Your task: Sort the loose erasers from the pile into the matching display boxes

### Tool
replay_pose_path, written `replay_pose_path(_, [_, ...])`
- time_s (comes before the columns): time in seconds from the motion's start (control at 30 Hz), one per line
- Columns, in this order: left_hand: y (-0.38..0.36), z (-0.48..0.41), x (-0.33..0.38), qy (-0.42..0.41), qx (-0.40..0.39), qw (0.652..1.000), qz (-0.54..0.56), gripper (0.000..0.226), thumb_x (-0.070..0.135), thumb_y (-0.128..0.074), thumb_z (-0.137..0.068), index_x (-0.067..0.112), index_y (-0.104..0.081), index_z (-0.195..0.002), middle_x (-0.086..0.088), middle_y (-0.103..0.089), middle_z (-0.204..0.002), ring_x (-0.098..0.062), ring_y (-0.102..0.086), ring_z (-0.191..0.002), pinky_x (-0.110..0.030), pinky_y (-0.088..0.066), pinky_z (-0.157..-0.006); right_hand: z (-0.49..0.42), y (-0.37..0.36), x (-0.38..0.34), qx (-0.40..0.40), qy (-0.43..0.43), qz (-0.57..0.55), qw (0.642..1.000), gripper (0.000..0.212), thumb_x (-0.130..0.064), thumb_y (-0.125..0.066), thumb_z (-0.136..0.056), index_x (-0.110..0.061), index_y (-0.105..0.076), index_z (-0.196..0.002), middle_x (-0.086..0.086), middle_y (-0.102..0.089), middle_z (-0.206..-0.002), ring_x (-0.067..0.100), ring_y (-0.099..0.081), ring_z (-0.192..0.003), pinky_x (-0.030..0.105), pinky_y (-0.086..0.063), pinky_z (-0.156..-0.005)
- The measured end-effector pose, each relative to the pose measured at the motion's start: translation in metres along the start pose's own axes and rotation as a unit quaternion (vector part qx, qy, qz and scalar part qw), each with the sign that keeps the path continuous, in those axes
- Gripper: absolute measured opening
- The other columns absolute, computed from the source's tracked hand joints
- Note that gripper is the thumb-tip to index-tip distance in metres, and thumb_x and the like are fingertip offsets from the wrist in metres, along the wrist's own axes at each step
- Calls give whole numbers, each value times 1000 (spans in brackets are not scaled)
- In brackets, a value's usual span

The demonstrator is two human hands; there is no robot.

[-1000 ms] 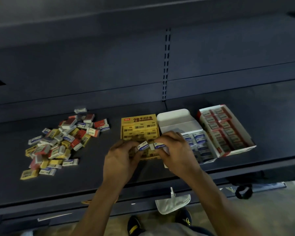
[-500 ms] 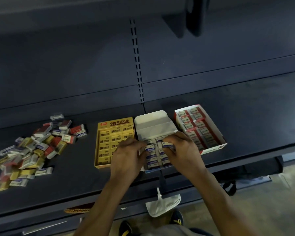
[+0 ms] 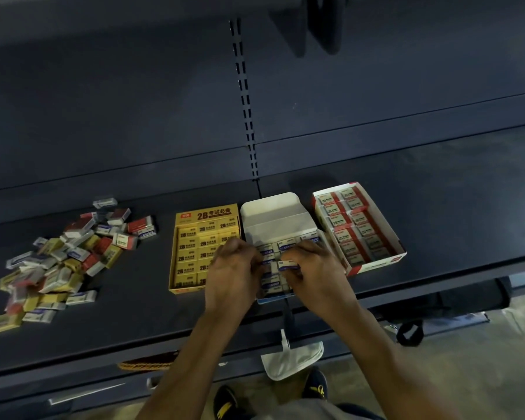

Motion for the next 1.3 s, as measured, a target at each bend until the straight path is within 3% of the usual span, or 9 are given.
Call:
replay_pose_path(0.1, [7,0,-1,-31,13,999,28,10,7,-73,-73,11,-71,-82,-2,-60,-87,-18,-61,-75,-21,-44,-63,-1,-4,-7,-8,17,16,1000,22,-5,-77,-65,-12,-68,-84,6,-65,-89,30,-61,-83,27,-47,-69])
replay_pose_path(0.2, [15,5,-7,-25,38,997,60,18,6,-63,-77,12,-72,-91,-2,-61,-93,-14,-61,-78,-18,-46,-69,-2,-9,-13,-16,22,25,999,24,-4,-80,-61,-12,-68,-80,5,-64,-84,29,-61,-79,22,-38,-65])
replay_pose_path(0.4, [18,13,-19,-7,22,997,72,20,5,-70,-74,14,-71,-92,-4,-65,-88,-18,-64,-75,-25,-53,-66,-6,-23,-18,-28,38,16,999,22,-2,-76,-63,-11,-70,-82,6,-60,-91,32,-59,-85,33,-52,-58])
replay_pose_path(0.7, [19,15,-23,-19,4,996,82,24,1,-72,-71,16,-71,-89,1,-67,-88,-14,-64,-77,-29,-55,-66,-10,-27,-21,-22,31,2,999,12,-5,-72,-69,-13,-64,-72,3,-57,-86,28,-59,-79,33,-51,-51])
replay_pose_path(0.87, [16,14,-28,-34,-9,997,71,22,4,-71,-72,15,-72,-91,-1,-67,-89,-17,-64,-78,-30,-55,-67,-11,-24,-29,-35,14,27,999,6,-8,-69,-72,-10,-66,-78,6,-59,-90,31,-57,-85,33,-49,-55])
replay_pose_path(0.97, [22,15,-30,-38,2,996,80,18,11,-64,-74,15,-72,-90,-1,-68,-88,-18,-64,-78,-32,-55,-67,-11,-20,-42,-21,8,52,998,14,-10,-71,-69,-10,-68,-83,7,-62,-90,32,-58,-85,36,-52,-56])
replay_pose_path(1.07, [31,19,-35,-46,15,996,78,24,2,-69,-70,15,-72,-90,-2,-69,-88,-18,-65,-80,-27,-54,-68,-14,-24,-54,1,11,53,999,16,-6,-69,-67,-13,-68,-81,6,-63,-84,30,-60,-80,31,-48,-51])
replay_pose_path(1.2, [43,24,-53,-14,23,998,65,28,9,-65,-75,18,-71,-101,-1,-69,-99,-20,-66,-87,-27,-55,-70,-18,-38,-77,-3,39,15,999,11,-9,-65,-74,-16,-66,-82,3,-61,-88,28,-59,-85,32,-50,-54])
replay_pose_path(1.3, [54,30,-69,16,35,998,45,32,7,-70,-71,19,-70,-101,-1,-70,-101,-24,-64,-87,-22,-46,-68,-20,-53,-98,-1,69,-9,998,11,-13,-63,-77,-18,-67,-85,1,-62,-95,25,-59,-91,30,-53,-63])
Point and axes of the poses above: each hand's wrist, its own z-axis away from the middle knuckle, its own y-axis out of the back of the hand, x = y × z, the point moved 3 cm from there along -z, towards the middle knuckle
